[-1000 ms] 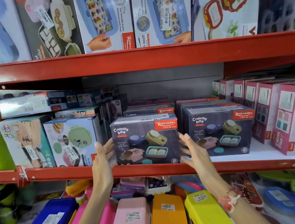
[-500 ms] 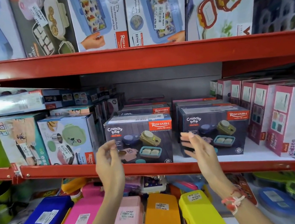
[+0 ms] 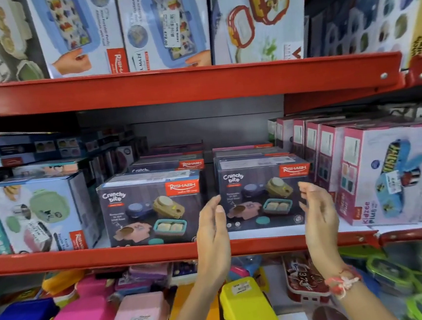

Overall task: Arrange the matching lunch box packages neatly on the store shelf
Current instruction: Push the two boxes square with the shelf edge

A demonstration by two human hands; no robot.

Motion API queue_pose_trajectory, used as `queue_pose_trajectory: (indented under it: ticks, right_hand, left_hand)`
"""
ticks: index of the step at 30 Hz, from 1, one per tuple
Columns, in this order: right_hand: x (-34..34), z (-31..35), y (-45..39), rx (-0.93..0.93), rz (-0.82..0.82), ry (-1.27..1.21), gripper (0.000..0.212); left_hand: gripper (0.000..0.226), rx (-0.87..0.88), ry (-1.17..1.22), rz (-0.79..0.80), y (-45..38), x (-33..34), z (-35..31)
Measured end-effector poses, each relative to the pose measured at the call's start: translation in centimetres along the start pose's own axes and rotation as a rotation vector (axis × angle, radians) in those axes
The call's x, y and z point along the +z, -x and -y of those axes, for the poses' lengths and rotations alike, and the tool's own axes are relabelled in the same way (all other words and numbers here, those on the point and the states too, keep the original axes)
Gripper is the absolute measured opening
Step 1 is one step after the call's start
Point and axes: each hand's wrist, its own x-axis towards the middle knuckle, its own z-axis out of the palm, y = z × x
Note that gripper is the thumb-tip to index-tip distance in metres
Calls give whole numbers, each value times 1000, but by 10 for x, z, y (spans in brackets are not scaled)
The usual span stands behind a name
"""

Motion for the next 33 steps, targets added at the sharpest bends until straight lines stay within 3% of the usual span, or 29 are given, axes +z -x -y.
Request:
queue_pose_trajectory:
  ticks: [8,15,18,24,33]
  right_hand:
    - [-15,-3,-26,127,118,91,51]
    - [-21,-7,-31,218,243,21,78]
    - [-27,-6,-26,229,252,12,66]
    - [-35,4,-10,200,234,67,74]
    - [-39,15,7,152,178,105,64]
  left_hand:
    - [68,-78,-10,67,-10,18,-4]
    - [74,-95,14,57,-9,21,-2]
    - [72,-95,17,31,-6,19,-3]
    - [67,-51,-2,14,6,13,-4]
    - [69,-39,18,33,16,7,-3]
